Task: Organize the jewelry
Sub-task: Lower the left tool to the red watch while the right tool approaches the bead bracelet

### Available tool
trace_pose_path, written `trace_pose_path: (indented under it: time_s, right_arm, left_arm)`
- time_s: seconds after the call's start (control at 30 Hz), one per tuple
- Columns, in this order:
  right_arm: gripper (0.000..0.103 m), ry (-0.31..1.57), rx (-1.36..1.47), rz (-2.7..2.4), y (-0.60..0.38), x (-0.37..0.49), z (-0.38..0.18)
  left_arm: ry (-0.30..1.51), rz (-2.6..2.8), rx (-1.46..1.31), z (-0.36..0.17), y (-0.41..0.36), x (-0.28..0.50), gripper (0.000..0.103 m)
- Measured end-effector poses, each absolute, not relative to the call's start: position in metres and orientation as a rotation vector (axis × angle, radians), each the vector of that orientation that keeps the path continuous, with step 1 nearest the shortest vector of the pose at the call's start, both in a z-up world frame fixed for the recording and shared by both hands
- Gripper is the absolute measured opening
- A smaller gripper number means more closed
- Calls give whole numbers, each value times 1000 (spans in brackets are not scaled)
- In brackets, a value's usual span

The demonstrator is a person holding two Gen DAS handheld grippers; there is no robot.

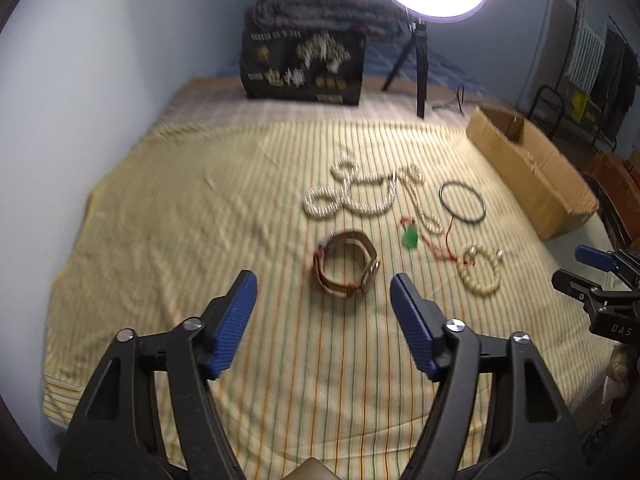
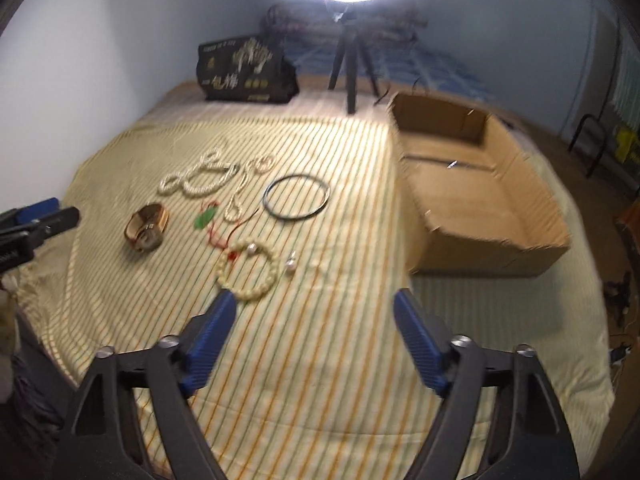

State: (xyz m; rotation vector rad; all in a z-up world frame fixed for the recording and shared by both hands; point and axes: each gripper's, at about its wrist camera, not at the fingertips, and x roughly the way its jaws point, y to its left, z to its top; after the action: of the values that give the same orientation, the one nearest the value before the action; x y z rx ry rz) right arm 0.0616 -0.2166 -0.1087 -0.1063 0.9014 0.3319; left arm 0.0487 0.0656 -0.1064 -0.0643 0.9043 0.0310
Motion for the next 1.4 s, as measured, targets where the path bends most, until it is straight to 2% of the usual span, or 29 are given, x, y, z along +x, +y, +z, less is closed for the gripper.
trace_pose_path:
  time_s: [0.07,0.1,0.2,0.27,0.3,0.37,0.47,0.67,0.77,1.4]
  right_arm:
    - [67,937,-101,359,-212,64,-116]
    - [62,951,-97,370,-211,65,-120]
    - [55,993,-87,401,-205,70,-131]
    - [49,1017,-76,409,-203,73,-137]
    - [42,1026,-68,413,-203,74,-139]
    - [37,1047,-42,420,-203,79,-145]
    - [36,1068,2,421,-203,85,-151]
    - [30,1086,37,424,-198,96,-159]
    - [20,1090,55,422,-194,101,-164]
    - [19,1114,165,416,-196,110,-169]
  left_arm:
    - [938,19,-86,-114,65,54,59]
    - [951,15,-103,-117,67,58,59]
    - [971,18,-145,-123,73,66,58]
    - [982,19,-165,-126,77,72,50]
    - [988,22,-170,-127,79,75,48]
    - [1004,26,-189,-131,83,83,47]
    - [1032,31,-229,-137,93,94,42]
    - [1056,31,-270,-145,102,107,41]
    - [1079,28,-281,-151,103,113,33]
    - [1125,16,-297,-165,101,121,33]
